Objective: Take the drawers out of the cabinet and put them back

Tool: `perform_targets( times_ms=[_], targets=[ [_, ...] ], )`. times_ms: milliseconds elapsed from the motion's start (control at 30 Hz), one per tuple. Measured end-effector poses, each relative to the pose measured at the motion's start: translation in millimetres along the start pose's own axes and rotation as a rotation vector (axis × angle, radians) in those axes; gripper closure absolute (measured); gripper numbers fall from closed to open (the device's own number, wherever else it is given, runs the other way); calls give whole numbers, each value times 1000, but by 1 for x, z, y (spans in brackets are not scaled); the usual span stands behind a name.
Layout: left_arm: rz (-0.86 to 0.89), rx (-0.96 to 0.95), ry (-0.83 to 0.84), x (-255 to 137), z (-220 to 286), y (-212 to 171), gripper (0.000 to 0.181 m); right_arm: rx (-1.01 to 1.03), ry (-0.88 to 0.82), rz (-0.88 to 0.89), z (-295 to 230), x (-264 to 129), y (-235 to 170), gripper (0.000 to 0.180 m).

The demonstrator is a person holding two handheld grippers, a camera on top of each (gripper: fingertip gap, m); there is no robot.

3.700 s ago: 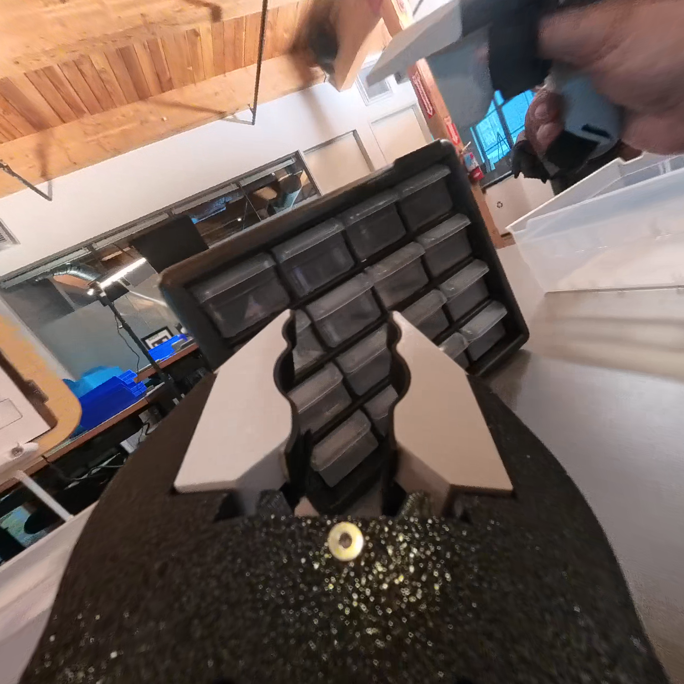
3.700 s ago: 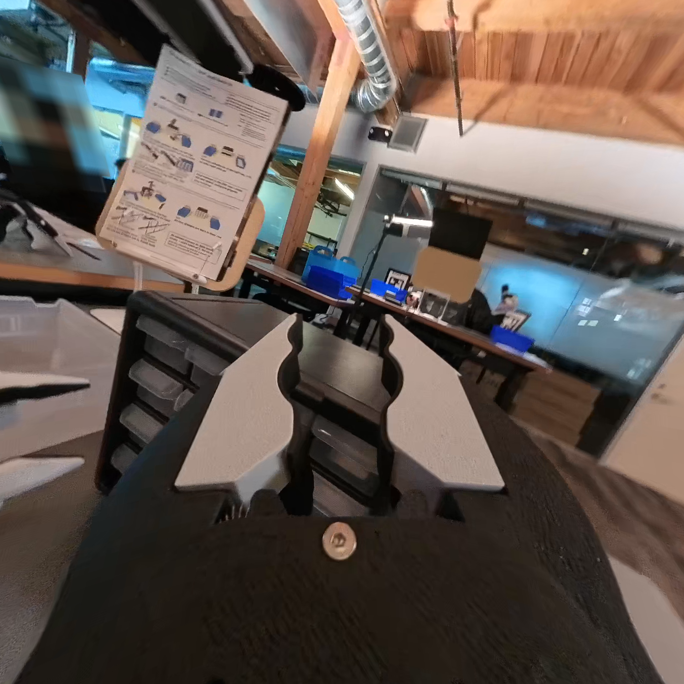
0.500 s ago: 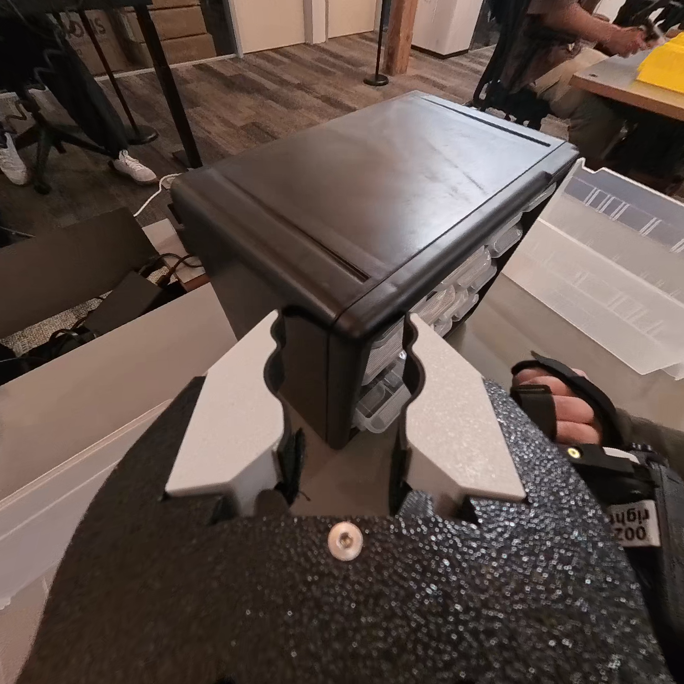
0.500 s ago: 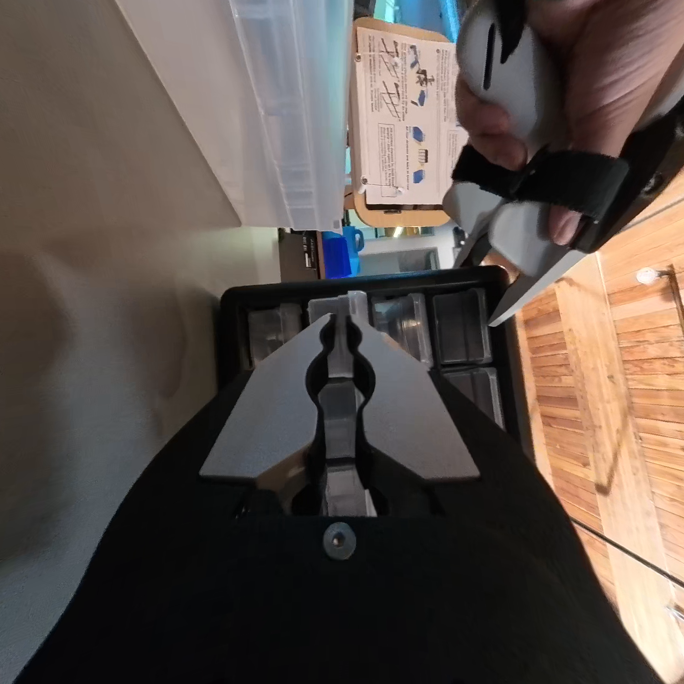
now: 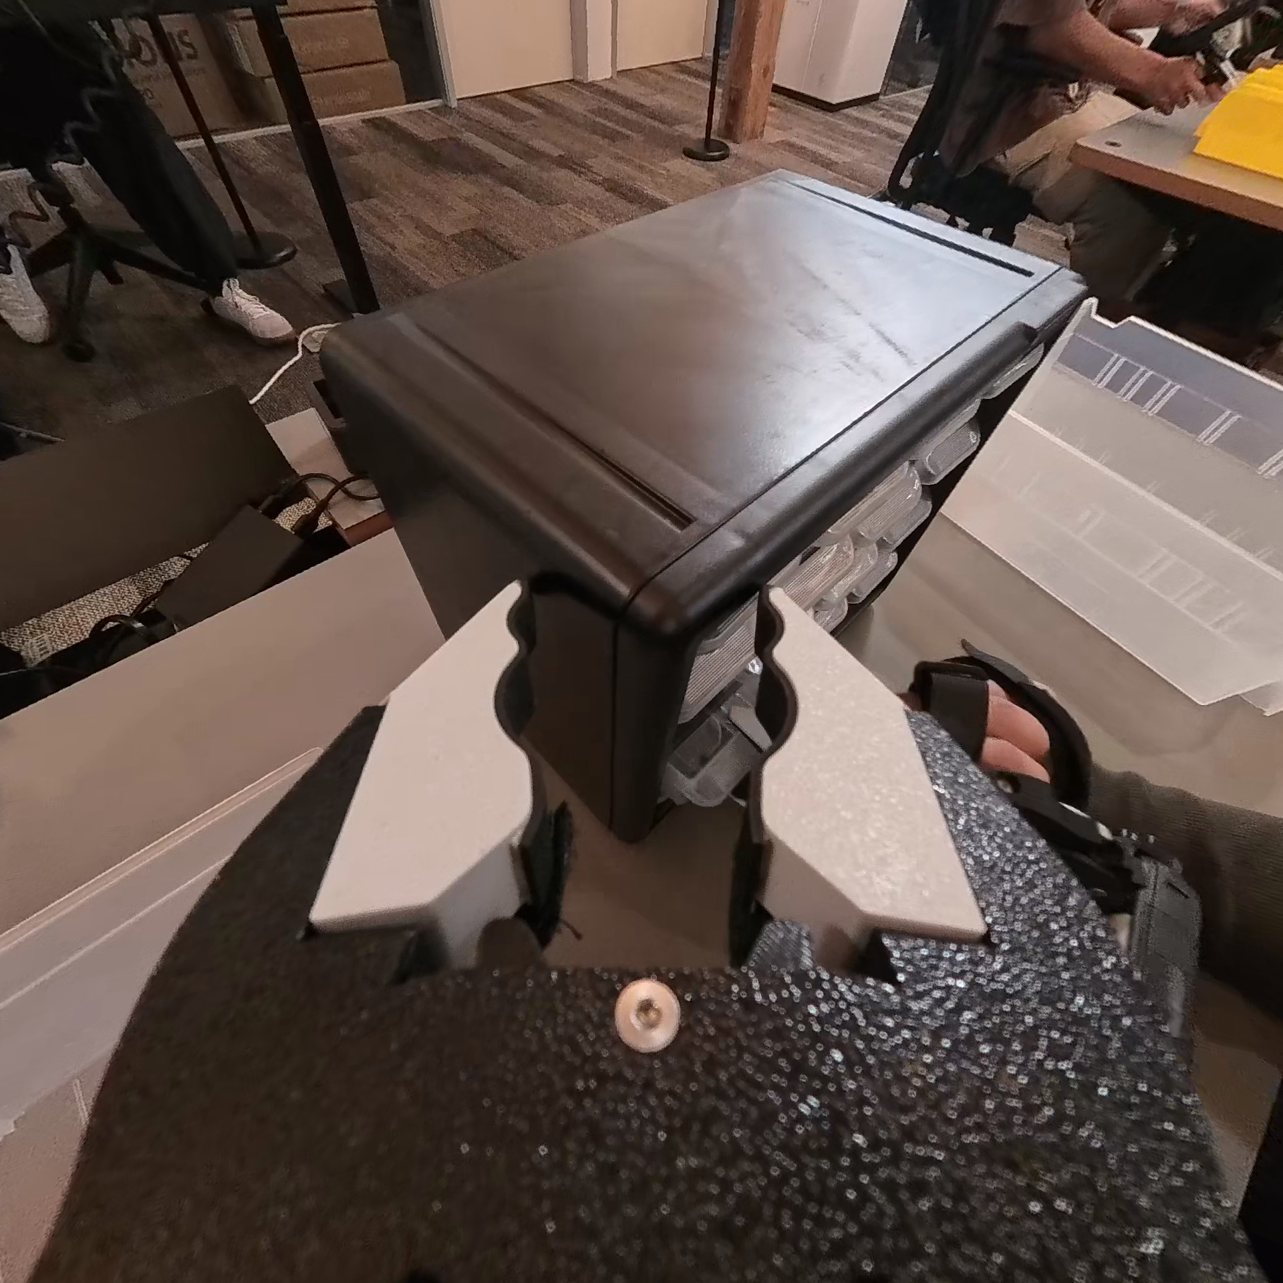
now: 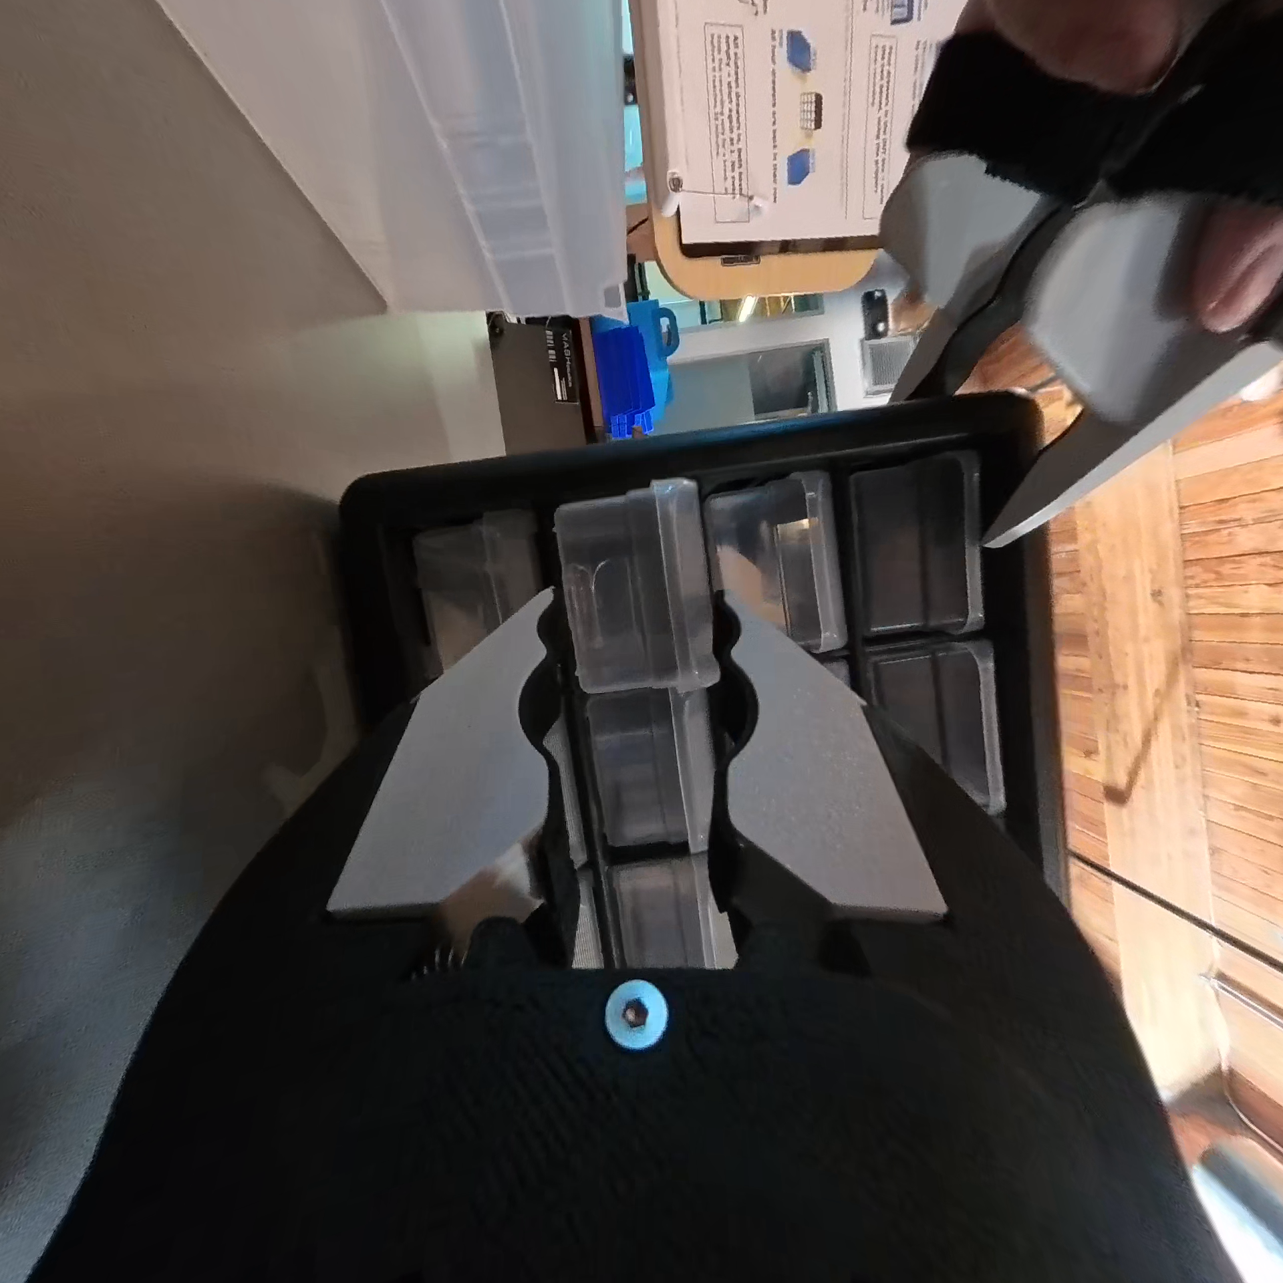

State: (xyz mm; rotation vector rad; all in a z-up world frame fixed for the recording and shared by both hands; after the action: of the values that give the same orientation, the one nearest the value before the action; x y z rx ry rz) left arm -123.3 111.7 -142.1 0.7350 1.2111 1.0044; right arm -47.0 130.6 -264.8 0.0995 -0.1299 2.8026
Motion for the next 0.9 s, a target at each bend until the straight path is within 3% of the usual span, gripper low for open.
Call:
perform_targets(
  times_ms=[800,900],
  targets=[
    [4,-20,-29,1,-2,-1,117,-22,-17,32,5,-52,28,138],
    [4,-21,-30,1,-2,-1,117,-24,-7,12,2,-46,26,111]
  ],
)
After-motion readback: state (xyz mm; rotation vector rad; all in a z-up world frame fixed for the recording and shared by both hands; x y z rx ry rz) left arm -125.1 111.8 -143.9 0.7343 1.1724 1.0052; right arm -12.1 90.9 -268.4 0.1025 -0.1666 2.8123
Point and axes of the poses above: each gripper's, where its closed fingertips meet, x out along the fingers, y out of its top, z = x × y across the jaws, the point moved 5 cm from there along -x, back along the fingers, and after that the axes turned 11 degrees about -x, right-handed, at the moved point
